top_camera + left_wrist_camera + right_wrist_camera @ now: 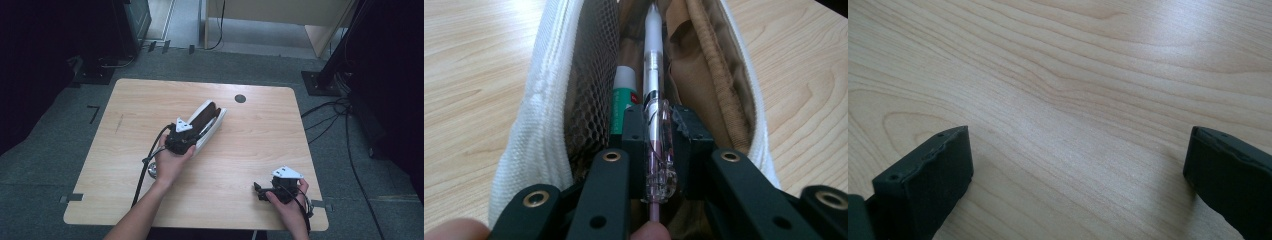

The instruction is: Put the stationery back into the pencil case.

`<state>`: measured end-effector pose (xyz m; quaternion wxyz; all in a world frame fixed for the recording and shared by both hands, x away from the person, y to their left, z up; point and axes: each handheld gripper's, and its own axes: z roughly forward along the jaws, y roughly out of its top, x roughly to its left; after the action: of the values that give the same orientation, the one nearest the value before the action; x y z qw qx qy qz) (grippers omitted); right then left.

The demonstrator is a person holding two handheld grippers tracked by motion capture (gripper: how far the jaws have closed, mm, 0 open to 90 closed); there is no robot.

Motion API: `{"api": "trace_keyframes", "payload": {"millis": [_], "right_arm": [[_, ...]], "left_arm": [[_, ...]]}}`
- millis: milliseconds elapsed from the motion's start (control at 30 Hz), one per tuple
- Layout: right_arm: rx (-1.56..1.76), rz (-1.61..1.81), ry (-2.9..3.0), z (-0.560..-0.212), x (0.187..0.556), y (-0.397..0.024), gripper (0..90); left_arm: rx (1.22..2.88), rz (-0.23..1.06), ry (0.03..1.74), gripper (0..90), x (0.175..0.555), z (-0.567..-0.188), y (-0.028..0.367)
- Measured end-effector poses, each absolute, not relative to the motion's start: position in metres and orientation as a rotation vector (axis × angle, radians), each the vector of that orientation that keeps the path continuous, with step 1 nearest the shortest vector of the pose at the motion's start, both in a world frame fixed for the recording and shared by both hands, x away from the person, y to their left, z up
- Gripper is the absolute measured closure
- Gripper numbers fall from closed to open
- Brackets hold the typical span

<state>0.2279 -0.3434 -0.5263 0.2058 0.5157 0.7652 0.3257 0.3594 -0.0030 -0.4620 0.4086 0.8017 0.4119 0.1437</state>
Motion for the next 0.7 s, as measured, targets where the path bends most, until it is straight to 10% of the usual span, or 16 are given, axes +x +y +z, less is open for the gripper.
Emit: {"api": "trace_keyframes", "payload": {"millis": [700], "right_arm": [[1.437,0.908,2.133,-0.526,0.228,-0.343,0.0]], "left_arm": [[1.953,0.398,1.035,65.1,0.347,-0.452,0.004]]}}
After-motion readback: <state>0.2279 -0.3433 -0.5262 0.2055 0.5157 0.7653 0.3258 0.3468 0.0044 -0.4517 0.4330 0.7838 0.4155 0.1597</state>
